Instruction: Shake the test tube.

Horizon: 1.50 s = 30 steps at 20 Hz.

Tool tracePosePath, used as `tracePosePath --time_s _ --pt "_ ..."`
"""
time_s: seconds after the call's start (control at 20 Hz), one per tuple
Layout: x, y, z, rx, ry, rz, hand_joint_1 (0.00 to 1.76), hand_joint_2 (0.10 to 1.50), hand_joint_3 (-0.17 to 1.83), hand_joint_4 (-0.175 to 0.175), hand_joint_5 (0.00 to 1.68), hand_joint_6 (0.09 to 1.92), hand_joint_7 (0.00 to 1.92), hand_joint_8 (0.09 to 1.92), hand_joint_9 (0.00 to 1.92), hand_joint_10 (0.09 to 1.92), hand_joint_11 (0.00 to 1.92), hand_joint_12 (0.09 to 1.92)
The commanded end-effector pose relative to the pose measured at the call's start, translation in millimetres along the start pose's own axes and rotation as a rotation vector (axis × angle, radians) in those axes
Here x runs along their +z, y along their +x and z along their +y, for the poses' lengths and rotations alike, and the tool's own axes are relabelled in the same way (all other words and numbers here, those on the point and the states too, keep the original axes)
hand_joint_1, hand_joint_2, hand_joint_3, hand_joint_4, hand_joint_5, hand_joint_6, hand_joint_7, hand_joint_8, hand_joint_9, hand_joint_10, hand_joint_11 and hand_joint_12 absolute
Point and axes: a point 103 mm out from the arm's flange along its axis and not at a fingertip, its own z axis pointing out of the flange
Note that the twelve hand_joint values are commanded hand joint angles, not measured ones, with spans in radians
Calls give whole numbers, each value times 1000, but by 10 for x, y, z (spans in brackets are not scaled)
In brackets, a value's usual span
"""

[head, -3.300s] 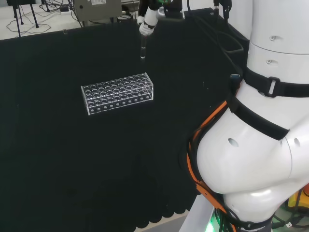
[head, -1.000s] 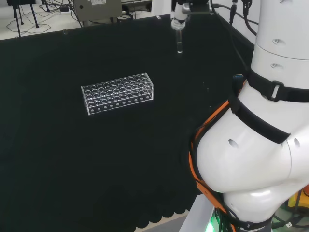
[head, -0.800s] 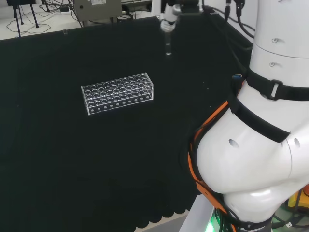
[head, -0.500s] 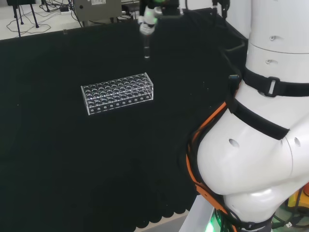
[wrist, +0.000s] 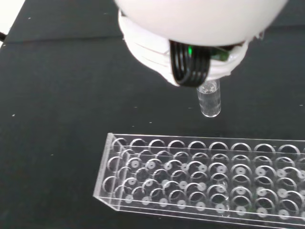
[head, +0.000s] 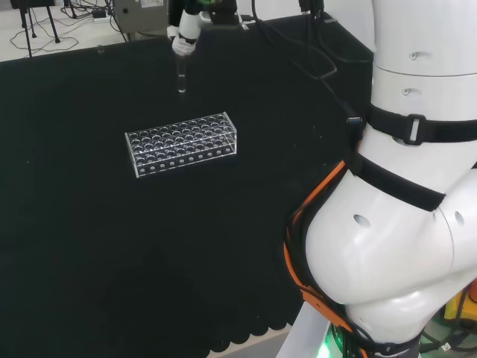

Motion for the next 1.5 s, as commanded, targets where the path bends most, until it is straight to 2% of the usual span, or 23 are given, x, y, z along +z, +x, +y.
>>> tracePosePath --time_s 0.05,0.25,0.7,0.95,1.05,1.2,1.5 --pt "14 -112 -25 18 9 -16 1442 517 792 -175 1372 502 1444 668 1491 140 874 1181" --pt "34 -388 -98 76 22 -42 1442 516 793 -175 1372 502 1444 668 1492 138 874 1181" --pt "-18 -1154 -343 248 33 -84 1442 516 793 -175 1373 501 1445 667 1492 136 873 1181" --pt "-112 -1394 -450 305 14 -86 1442 516 793 -175 1373 500 1445 666 1493 135 873 1181" --pt "-135 -1405 -457 307 9 -83 1442 516 793 -175 1373 500 1445 667 1493 134 873 1181" --pt "-141 -1321 -424 286 3 -73 1442 516 793 -175 1373 500 1446 666 1494 134 873 1181" --pt "-108 -961 -252 207 -1 -51 1442 516 793 -175 1374 499 1447 664 1494 133 872 1182"
